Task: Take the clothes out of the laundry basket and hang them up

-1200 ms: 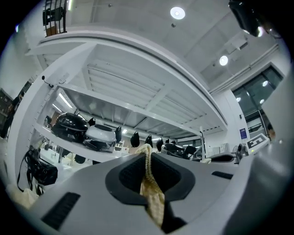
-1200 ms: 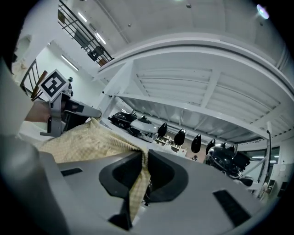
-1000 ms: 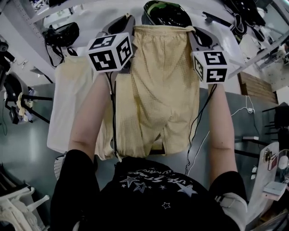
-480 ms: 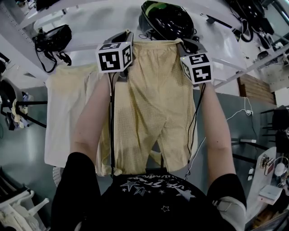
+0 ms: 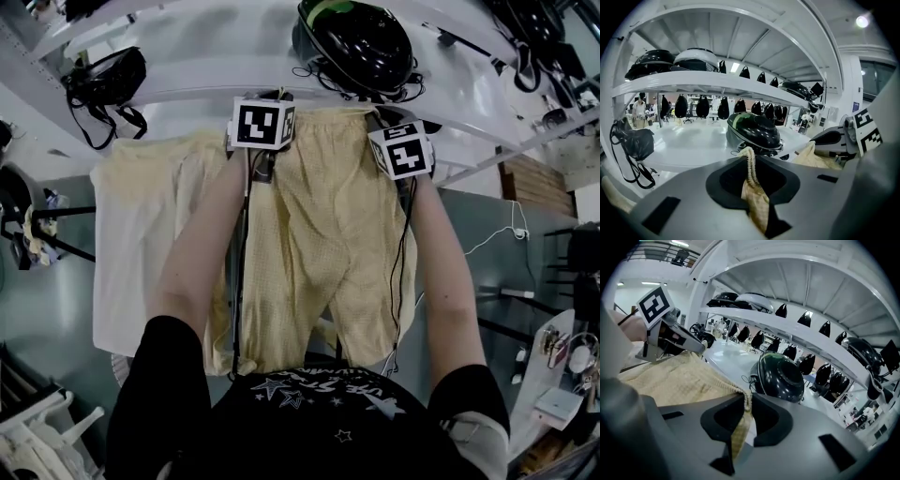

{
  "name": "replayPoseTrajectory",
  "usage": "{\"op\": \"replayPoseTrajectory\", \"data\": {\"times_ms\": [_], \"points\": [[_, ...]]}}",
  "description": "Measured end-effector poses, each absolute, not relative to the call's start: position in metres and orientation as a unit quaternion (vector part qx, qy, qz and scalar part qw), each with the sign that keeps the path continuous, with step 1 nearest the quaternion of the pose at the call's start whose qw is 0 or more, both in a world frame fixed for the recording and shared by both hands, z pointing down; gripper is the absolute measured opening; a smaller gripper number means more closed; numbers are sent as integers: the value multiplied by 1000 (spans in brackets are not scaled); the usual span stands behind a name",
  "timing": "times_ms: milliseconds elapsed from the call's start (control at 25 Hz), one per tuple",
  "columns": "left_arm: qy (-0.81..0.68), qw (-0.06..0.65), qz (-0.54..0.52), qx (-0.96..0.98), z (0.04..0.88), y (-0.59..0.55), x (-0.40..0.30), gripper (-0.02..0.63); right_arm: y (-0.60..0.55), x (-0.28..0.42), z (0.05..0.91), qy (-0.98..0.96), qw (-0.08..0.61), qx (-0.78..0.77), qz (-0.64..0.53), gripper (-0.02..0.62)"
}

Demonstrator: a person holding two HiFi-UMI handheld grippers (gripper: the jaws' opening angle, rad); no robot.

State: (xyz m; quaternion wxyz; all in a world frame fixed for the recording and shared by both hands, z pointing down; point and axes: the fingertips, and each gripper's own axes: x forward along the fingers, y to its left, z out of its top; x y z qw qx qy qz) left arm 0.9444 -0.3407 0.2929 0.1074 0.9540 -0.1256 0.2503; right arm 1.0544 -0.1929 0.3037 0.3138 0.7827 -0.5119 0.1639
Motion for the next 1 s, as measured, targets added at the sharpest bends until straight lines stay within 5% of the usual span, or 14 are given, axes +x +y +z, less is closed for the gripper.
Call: {"op": "replayPoseTrajectory", "data": {"times_ms": [240, 400, 1000], "points": [[-92, 91, 289, 949, 307, -333, 941, 160, -188, 1046, 321, -519, 333, 762, 196, 139], [-62, 80, 313, 944, 313, -321, 939, 280, -181, 1039, 322, -517, 334, 762, 203, 171], [-114, 48, 229, 966, 222, -267, 857, 301, -110, 973, 224, -526, 258, 802, 116, 161]]}}
